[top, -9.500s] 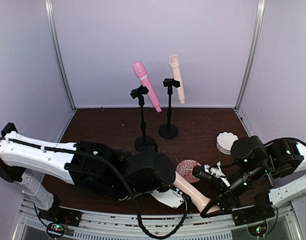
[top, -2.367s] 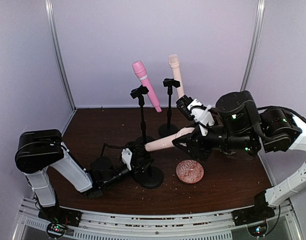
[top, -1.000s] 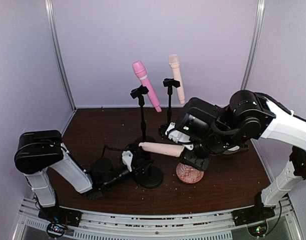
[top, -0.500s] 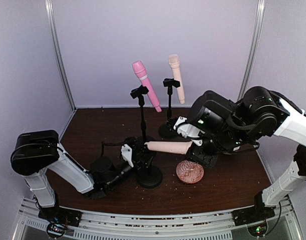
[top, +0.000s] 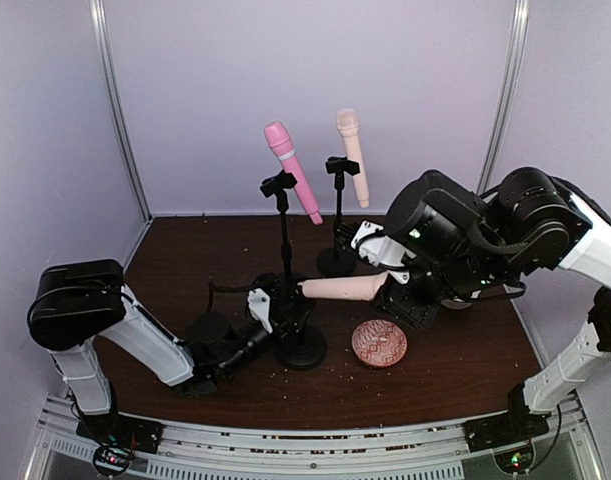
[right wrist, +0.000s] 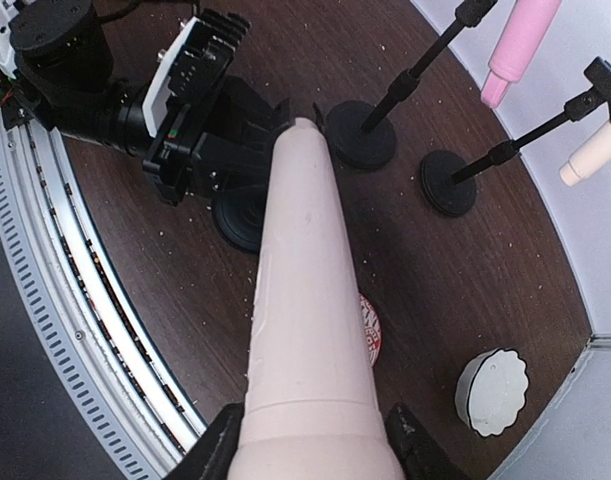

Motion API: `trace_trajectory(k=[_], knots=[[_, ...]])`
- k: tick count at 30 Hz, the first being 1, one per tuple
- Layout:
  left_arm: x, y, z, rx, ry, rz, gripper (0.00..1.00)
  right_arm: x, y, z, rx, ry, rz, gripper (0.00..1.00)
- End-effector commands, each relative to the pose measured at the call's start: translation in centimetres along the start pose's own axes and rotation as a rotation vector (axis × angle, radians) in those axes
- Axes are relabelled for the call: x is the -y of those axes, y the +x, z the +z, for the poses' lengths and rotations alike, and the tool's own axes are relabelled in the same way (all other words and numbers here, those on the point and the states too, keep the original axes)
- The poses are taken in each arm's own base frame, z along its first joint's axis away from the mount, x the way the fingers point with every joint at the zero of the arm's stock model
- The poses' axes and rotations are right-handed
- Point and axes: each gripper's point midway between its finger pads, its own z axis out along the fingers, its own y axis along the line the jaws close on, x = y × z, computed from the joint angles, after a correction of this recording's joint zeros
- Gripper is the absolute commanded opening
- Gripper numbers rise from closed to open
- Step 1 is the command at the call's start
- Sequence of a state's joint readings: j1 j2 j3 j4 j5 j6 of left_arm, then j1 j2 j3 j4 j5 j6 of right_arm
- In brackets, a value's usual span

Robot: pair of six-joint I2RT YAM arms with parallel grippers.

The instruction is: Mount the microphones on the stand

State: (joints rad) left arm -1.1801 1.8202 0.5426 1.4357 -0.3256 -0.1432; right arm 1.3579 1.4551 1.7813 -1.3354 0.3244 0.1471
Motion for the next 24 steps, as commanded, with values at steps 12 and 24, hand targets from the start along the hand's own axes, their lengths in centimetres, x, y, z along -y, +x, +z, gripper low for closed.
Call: trace_trajectory(k=[12, 24], knots=[[1.9, -2.3, 0.4, 0.102, 0.083, -0.005, 0.0, 1.2, -4.0, 0.4, 0.114, 0.119, -0.016, 0.0], [1.9, -2.5, 0.4, 0.104, 0.086, -0.03, 0.0, -0.8, -1.7, 3.9, 0.033, 0.059, 0.046, 0.0]])
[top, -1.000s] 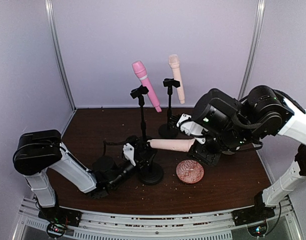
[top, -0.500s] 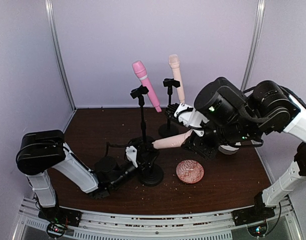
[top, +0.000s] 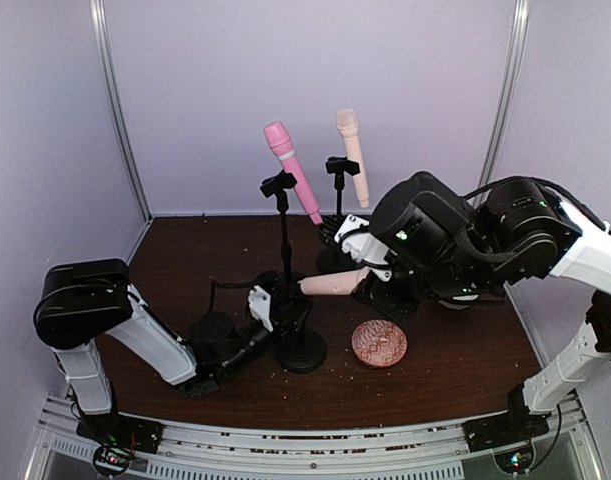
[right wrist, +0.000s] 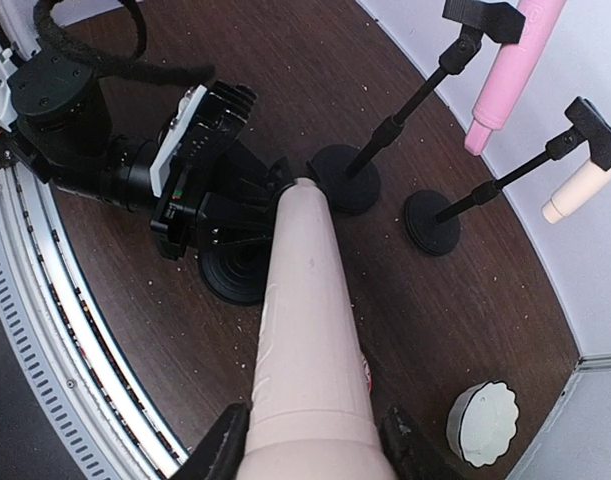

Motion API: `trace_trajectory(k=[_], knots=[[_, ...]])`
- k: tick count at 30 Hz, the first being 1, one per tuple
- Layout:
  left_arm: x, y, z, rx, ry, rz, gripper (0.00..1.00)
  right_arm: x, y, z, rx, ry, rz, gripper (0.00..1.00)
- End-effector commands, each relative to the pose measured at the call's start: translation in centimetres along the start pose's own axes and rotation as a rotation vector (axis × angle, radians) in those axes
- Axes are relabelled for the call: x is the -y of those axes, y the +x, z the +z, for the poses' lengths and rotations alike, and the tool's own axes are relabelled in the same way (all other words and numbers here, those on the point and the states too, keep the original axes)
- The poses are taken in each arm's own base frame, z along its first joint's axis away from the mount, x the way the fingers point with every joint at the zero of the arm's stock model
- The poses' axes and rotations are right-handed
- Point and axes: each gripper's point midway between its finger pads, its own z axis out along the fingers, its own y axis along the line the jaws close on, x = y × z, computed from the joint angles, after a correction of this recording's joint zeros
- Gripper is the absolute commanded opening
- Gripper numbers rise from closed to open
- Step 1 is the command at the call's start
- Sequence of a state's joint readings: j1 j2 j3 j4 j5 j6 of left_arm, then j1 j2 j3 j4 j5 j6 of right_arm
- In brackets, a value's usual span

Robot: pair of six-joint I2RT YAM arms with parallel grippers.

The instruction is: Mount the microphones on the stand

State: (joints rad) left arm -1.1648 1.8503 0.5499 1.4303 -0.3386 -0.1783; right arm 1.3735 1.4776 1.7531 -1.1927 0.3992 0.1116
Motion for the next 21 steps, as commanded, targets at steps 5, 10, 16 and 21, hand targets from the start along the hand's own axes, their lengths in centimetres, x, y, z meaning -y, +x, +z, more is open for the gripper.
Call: trace_trajectory(k=[5, 10, 16, 21], knots=[[2.9, -3.4, -0.1, 0.124, 0.118, -0.002, 0.0, -0.8, 1.6, 3.5, -0.093, -0.032, 0.14, 0.0], [3.2, -3.6, -0.3, 0.128, 0.122, 0.004, 0.0, -0.1, 2.4, 4.3, -0.123, -0.024, 0.206, 0.0], [4.0, -3.7, -0.5, 0.133, 0.138, 0.035, 0.0, 1.6, 3.7, 4.7, -0.146, 0.009, 0.264, 0.0], [4.8, -3.7, -0.5, 0.138, 0.156, 0.062, 0.0, 3.3, 3.6, 4.1, -0.121, 0.041, 0.275, 0.0]])
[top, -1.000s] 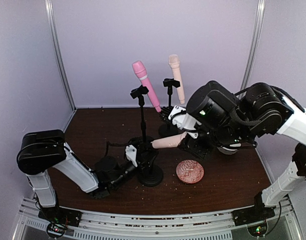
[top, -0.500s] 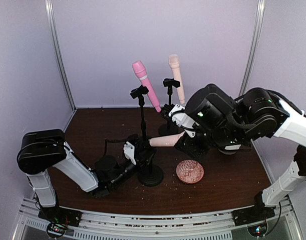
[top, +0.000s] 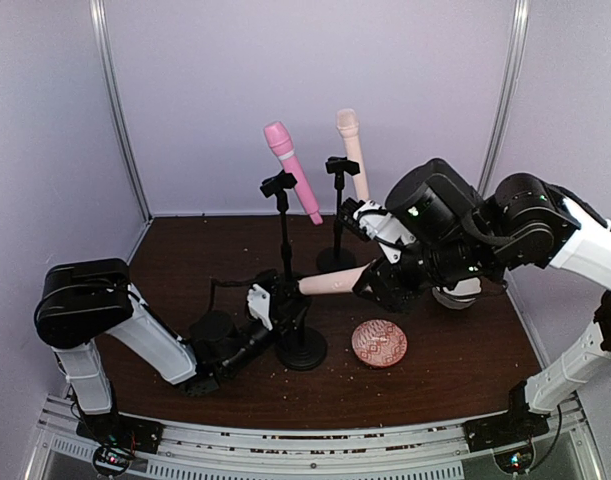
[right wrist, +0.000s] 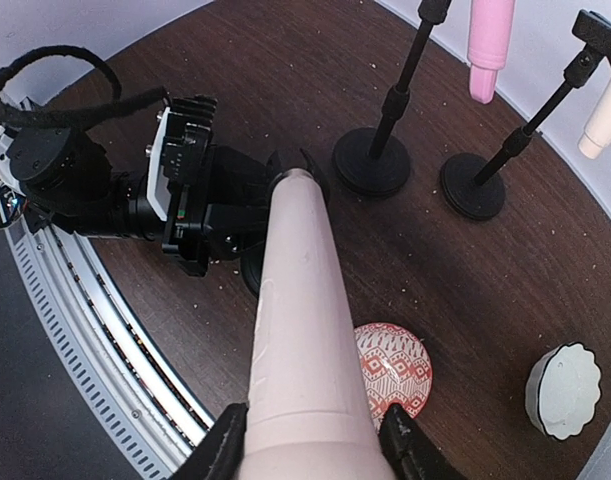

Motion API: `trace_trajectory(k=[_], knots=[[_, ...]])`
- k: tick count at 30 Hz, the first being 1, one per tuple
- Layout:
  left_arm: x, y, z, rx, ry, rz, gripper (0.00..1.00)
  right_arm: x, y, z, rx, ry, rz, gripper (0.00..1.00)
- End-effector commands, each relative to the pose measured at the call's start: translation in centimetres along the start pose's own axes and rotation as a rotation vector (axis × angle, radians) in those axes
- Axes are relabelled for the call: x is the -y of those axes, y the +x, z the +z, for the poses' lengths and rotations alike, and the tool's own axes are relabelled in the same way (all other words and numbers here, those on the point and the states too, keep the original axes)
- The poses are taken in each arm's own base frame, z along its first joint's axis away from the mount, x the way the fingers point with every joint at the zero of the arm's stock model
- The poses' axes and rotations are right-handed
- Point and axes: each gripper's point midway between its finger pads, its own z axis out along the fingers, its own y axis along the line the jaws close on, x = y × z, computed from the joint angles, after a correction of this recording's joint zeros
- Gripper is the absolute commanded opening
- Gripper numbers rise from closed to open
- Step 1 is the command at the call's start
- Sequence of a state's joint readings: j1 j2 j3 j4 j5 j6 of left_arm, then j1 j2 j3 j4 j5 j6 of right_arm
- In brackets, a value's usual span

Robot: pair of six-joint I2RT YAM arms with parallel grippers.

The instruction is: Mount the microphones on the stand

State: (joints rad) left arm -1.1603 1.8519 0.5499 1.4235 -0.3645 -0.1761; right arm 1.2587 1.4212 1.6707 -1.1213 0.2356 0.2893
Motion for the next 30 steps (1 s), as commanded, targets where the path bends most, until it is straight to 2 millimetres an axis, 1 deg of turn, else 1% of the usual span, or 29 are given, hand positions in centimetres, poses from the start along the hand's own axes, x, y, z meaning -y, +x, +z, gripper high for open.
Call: trace_trajectory(k=[1, 5, 11, 17, 25, 30], knots=[[5.6, -4.0, -0.8, 0.147, 0.191, 0.059, 0.0, 2.9, 1.8, 2.7, -0.084, 0.136, -0.015, 0.0], [6.0, -4.0, -0.8, 0.151, 0.199, 0.07, 0.0, 2.4, 1.6, 3.3, -0.098, 0.125, -0.096, 0.0], [6.3, -3.9, -0.9, 0.149, 0.207, 0.075, 0.0, 2.4, 1.7, 4.5, -0.149, 0.191, -0.226, 0.0], [6.3, -4.0, -0.9, 0.151, 0.207, 0.074, 0.0, 0.6, 1.4, 5.3, -0.139, 0.146, -0.271, 0.0], [6.4, -4.0, -0.8, 0.151, 0.213, 0.074, 0.0, -0.5, 3.0, 8.2, -0.208, 0.134, -0.288, 0.0], [6.5, -3.9, -0.9, 0.151, 0.218, 0.073, 0.0, -1.2, 3.5, 9.7, -0.23, 0.122, -0.295, 0.0]])
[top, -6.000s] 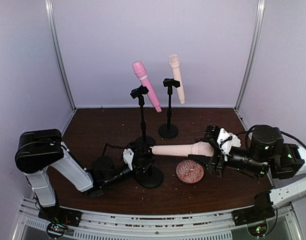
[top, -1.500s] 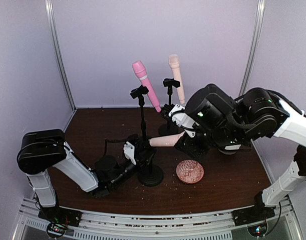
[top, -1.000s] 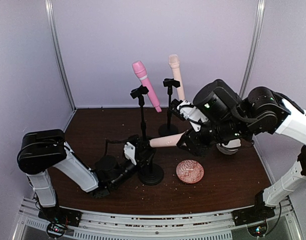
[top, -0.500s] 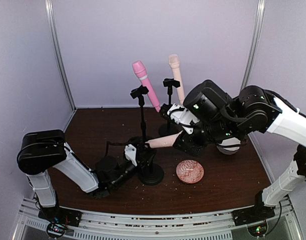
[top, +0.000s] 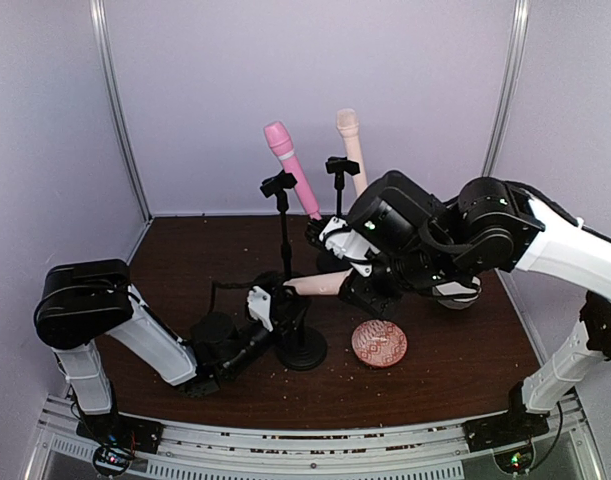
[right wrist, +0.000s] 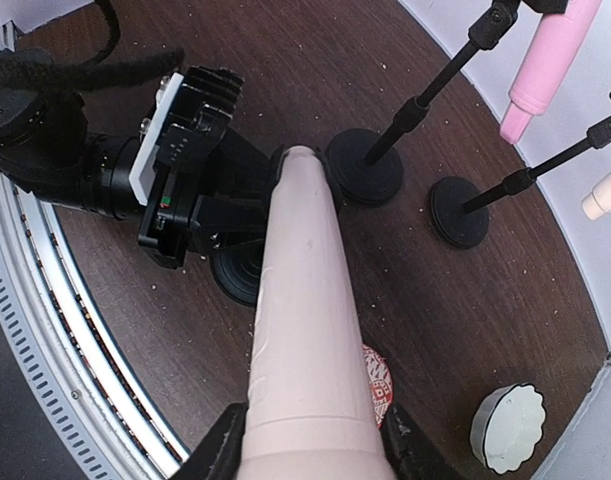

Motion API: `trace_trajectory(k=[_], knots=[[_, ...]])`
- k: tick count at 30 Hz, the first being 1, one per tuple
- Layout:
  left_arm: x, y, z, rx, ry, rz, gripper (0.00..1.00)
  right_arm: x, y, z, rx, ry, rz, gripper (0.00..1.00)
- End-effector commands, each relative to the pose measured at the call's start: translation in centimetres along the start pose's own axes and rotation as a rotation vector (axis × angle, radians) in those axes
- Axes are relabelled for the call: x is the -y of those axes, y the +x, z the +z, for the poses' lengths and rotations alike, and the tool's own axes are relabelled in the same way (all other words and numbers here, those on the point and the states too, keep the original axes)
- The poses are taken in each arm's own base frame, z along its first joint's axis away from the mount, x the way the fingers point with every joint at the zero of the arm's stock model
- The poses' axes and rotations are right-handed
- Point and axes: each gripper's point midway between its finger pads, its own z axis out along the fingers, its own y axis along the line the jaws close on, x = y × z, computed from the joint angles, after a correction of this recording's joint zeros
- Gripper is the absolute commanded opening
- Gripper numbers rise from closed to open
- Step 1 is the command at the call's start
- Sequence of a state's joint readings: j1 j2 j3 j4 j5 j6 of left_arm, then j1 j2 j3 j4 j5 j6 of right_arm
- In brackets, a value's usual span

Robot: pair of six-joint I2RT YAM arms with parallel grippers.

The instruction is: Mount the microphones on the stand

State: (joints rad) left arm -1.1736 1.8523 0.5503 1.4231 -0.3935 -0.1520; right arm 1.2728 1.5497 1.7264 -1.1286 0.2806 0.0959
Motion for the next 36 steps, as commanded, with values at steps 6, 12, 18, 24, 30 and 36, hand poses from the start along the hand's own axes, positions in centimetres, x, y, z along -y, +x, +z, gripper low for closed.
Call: trace_trajectory(k=[6, 12, 18, 24, 30, 36], knots=[[6.5, -4.1, -0.9, 0.154, 0.241, 0.048, 0.0, -1.8, 3.1, 7.8, -0.189, 0.046, -0.077, 0.0], [6.7, -4.1, -0.9, 0.154, 0.246, 0.047, 0.0, -2.2, 3.1, 8.8, -0.198, 0.041, -0.091, 0.0], [6.9, -4.0, -0.9, 0.154, 0.252, 0.048, 0.0, -2.5, 3.2, 10.3, -0.219, 0.029, -0.092, 0.0], [7.0, -3.9, -0.9, 0.152, 0.257, 0.048, 0.0, -3.0, 3.6, 12.0, -0.243, 0.008, -0.092, 0.0], [7.0, -3.7, -1.0, 0.146, 0.258, 0.04, 0.0, -3.1, 4.3, 13.0, -0.268, 0.003, -0.087, 0.0], [6.8, -3.7, -1.0, 0.144, 0.25, 0.039, 0.0, -2.9, 4.3, 13.4, -0.266, 0.003, -0.075, 0.0]])
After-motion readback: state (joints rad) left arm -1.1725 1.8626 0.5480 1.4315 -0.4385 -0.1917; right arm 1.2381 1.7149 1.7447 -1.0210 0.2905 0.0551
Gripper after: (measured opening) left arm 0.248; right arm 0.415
